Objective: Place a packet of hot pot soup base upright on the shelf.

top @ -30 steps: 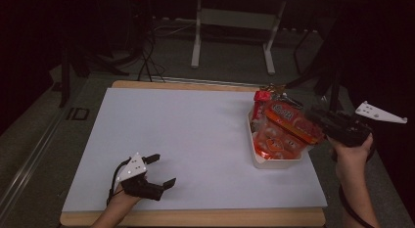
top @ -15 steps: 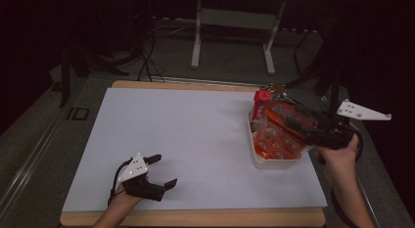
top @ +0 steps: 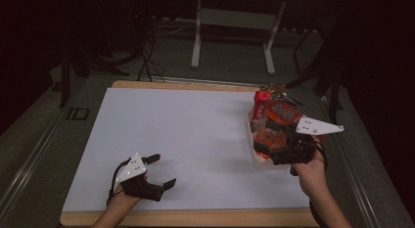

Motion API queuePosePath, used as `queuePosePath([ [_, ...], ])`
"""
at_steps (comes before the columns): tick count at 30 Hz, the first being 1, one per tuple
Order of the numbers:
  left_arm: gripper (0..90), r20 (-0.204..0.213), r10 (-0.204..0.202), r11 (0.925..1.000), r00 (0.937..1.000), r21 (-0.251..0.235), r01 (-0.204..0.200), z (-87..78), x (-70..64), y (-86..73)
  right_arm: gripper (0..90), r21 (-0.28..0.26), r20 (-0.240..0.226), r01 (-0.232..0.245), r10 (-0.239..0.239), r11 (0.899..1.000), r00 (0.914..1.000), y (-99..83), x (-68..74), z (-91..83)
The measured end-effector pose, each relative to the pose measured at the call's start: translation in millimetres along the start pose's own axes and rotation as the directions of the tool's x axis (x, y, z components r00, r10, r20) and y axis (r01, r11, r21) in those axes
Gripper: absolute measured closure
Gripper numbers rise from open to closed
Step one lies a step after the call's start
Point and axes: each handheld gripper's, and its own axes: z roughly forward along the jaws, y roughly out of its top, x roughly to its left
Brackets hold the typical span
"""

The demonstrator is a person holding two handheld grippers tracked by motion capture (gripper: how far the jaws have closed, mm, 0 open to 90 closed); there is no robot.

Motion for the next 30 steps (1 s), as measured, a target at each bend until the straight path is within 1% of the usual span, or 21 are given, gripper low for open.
queuePosePath([
  [4,1.8,0.002,-0.001,1.0,1.0,-0.001,0.001,0.1,-0.2,-0.4,11.1,0.031,-0.018,-0.011,0.012,0.999,0.9998,-16.4,1.5,9.8],
  [7,1.8,0.002,-0.002,1.0,1.0,-0.001,0.002,0.0,-0.2,-0.7,11.1,0.04,-0.022,-0.023,0.024,0.999,0.9995,-23.4,1.4,13.4],
  [8,1.8,0.001,-0.003,1.0,1.0,0.001,0.003,-0.1,-0.1,-1.2,11.1,0.061,-0.032,-0.028,0.03,0.998,0.999,-31.0,1.6,17.7],
  [9,1.8,0.002,-0.004,1.0,1.0,0.002,0.004,0.0,0.1,-1.2,11.0,0.069,-0.027,-0.026,0.028,0.997,0.9992,-33.9,2.1,19.3],
  [11,1.8,0.002,-0.004,1.0,1.0,0.001,0.004,0.1,0.2,-1.2,11.1,0.085,-0.03,-0.024,0.026,0.996,0.9992,-39.0,2.7,22.5],
  [13,1.8,0.002,-0.003,1.0,1.0,0.002,0.003,0.1,0.1,-1.1,11.1,0.087,-0.032,-0.022,0.025,0.996,0.9992,-41.3,2.9,23.6],
  [15,1.8,0.003,-0.002,1.0,1.0,0.002,0.002,0.2,-0.5,-1.2,11.1,0.088,-0.042,-0.038,0.042,0.995,0.9982,-47.4,2.8,25.9],
  [17,1.8,0.006,0.0,1.0,1.0,0.002,0.0,0.1,-0.7,-1.1,11.1,0.089,-0.044,-0.034,0.038,0.995,0.9983,-51.5,2.8,27.4],
  [19,1.8,0.007,0.002,1.0,1.0,0.001,-0.002,0.0,-0.8,-0.9,11.2,0.091,-0.036,-0.028,0.032,0.995,0.9988,-55.7,2.4,28.3],
  [22,1.8,0.008,0.001,1.0,1.0,-0.002,-0.001,-0.6,-0.9,-0.7,11.2,0.092,-0.047,-0.04,0.045,0.995,0.9979,-61.3,1.2,28.7],
  [23,1.8,0.007,0.001,1.0,1.0,-0.001,-0.001,-0.6,-1.1,-0.7,11.2,0.093,-0.058,-0.043,0.048,0.995,0.9972,-63.8,0.9,28.7],
  [25,1.8,0.007,0.002,1.0,1.0,-0.002,-0.002,-0.8,-1.2,-0.6,11.3,0.105,-0.052,-0.046,0.051,0.993,0.9973,-67.4,1.5,28.9],
  [27,1.8,0.005,0.004,1.0,1.0,-0.002,-0.004,-1.0,-1.3,-0.3,11.3,0.11,-0.058,-0.045,0.052,0.993,0.997,-71.2,2.5,28.3],
  [29,1.8,0.007,0.004,1.0,1.0,-0.004,-0.004,-1.0,-1.2,-0.4,11.3,0.117,-0.054,-0.039,0.046,0.992,0.9975,-74.1,3.7,26.8],
  [30,1.8,0.005,0.004,1.0,1.0,-0.002,-0.004,-1.0,-1.2,-0.4,11.3,0.118,-0.061,-0.036,0.044,0.992,0.9972,-75.5,4.1,25.9],
])
